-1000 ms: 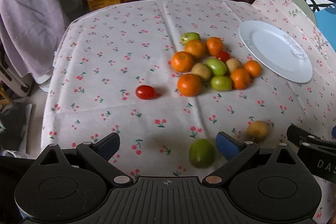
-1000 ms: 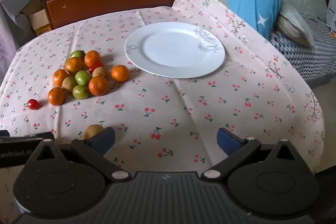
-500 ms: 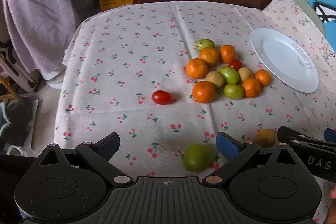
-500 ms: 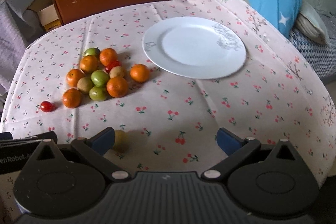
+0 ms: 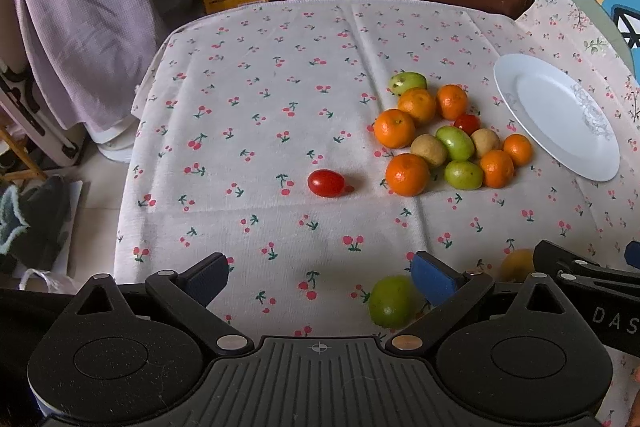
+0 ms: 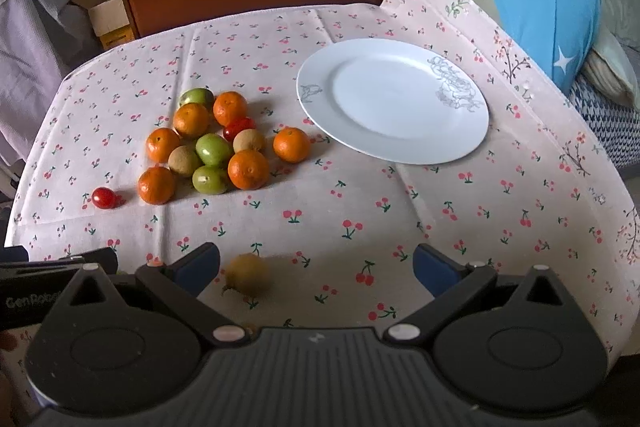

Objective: Organize fruits
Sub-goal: 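Move left gripper toward green lime while right gripper approaches brown round fruit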

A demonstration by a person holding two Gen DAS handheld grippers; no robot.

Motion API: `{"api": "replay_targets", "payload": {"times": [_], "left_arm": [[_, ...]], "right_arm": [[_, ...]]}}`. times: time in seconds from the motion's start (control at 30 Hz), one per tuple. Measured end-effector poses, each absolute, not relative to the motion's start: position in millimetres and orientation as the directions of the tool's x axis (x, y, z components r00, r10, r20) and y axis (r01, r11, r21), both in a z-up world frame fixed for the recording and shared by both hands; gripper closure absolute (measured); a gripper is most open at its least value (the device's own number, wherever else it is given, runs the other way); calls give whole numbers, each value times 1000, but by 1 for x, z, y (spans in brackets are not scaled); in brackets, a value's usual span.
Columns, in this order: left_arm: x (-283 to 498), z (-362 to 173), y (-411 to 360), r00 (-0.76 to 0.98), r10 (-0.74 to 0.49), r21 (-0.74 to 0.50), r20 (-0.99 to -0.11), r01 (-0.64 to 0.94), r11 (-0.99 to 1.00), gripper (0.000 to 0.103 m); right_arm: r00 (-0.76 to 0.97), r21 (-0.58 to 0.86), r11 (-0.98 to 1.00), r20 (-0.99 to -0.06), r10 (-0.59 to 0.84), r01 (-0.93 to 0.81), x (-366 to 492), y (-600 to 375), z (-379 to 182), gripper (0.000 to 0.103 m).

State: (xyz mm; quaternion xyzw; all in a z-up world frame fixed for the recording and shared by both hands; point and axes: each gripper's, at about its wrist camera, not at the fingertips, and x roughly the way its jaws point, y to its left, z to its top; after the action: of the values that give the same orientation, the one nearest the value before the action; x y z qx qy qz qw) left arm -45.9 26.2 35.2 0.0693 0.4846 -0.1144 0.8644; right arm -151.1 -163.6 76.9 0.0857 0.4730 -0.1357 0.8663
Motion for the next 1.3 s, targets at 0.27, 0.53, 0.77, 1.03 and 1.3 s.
{"api": "replay_targets", "payload": {"times": [0.27, 0.53, 0.77, 1.03, 1.3], "left_arm": [[-45, 34, 27, 501, -115, 18, -858, 253, 967, 5], [-46, 33, 27, 499, -110, 21, -860, 248, 969, 5], [-46, 33, 27, 500, -105, 25, -859, 245, 969, 5], [-46, 34, 28, 502, -104, 26, -858, 245, 969, 5], [-47, 34, 31, 508, -133, 0, -851, 253, 967, 4]], "right_arm": [[523, -17, 958, -835, -171, 286, -150, -156, 78, 1], [521, -18, 958, -836, -172, 287, -151, -156, 77, 1], [521, -19, 958, -836, -172, 286, -151, -156, 77, 1], [529, -6, 959, -833, -162, 283, -150, -155, 76, 1], [543, 5, 966, -828, -142, 260, -153, -156, 73, 5]]}}
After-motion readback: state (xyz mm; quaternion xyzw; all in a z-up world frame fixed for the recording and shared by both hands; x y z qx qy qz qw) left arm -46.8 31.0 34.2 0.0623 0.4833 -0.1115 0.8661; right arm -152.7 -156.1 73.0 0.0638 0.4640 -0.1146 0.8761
